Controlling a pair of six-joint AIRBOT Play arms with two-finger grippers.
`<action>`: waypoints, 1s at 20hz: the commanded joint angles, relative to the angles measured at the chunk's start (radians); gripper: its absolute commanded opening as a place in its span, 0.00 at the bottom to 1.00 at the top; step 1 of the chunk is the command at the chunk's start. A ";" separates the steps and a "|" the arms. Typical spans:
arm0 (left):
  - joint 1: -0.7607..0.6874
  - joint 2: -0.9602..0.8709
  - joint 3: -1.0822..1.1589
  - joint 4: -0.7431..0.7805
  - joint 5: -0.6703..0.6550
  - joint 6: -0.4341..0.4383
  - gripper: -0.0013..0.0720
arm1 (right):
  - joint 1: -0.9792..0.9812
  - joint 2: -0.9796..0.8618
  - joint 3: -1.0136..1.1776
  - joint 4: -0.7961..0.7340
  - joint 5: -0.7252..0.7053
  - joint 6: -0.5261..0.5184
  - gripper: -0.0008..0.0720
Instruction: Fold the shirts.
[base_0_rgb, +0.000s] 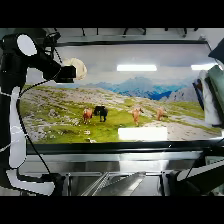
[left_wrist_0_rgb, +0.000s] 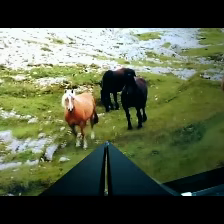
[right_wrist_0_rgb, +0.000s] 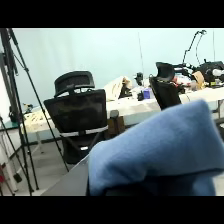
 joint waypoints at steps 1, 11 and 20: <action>-0.005 0.001 0.000 0.001 0.000 0.003 0.04 | -0.093 0.011 -0.079 -0.034 0.118 0.048 0.03; -0.005 0.000 0.000 0.000 0.117 0.044 0.04 | -0.254 0.119 -0.132 -0.843 0.571 0.793 0.04; -0.005 0.000 0.000 0.000 0.177 0.092 0.04 | -0.241 0.161 -0.149 -1.386 0.903 1.391 0.04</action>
